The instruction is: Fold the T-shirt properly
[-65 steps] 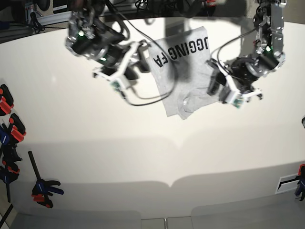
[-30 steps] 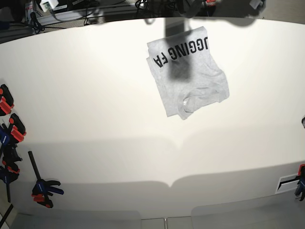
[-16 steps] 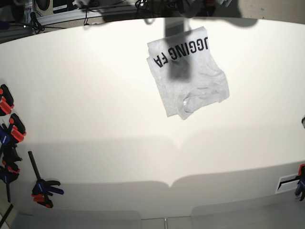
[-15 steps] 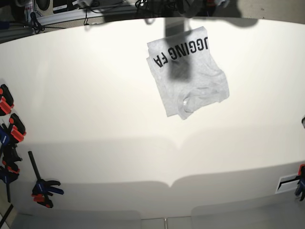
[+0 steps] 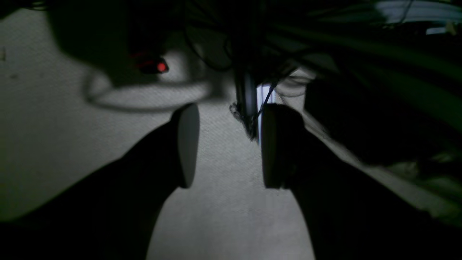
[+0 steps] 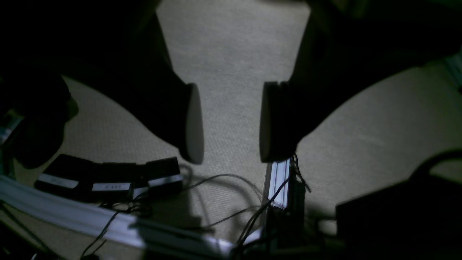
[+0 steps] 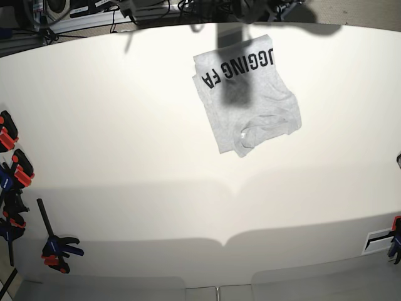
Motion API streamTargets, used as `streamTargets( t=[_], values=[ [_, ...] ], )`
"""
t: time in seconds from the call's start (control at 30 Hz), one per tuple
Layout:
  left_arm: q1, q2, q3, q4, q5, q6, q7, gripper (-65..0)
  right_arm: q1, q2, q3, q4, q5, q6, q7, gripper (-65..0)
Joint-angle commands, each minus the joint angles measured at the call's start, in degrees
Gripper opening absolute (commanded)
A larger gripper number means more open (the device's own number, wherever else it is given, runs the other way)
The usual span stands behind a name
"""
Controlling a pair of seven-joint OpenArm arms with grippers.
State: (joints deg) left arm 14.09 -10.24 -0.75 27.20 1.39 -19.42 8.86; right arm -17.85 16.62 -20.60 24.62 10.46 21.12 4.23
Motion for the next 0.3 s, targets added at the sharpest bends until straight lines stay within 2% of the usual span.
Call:
streamTargets(
  t=[0.0, 0.1, 0.27],
  values=[
    [0.9, -0.1, 0.0, -0.4, 0.2, 0.0, -0.3, -39.0, 0.2, 0.3, -0.1, 0.1, 0.2, 0.3, 0.6, -40.4],
    [0.9, -0.1, 0.0, -1.2, 0.2, 0.3, -0.4, -39.0, 1.1, 0.4, 0.0, 0.2, 0.2, 0.5, 0.8, -40.4],
    [1.0, -0.1, 0.0, -1.1, 2.8, 5.8, -2.6, -39.0, 2.2, 0.2, 0.0, 1.0, 0.2, 1.0, 3.8, -40.4]
  ],
)
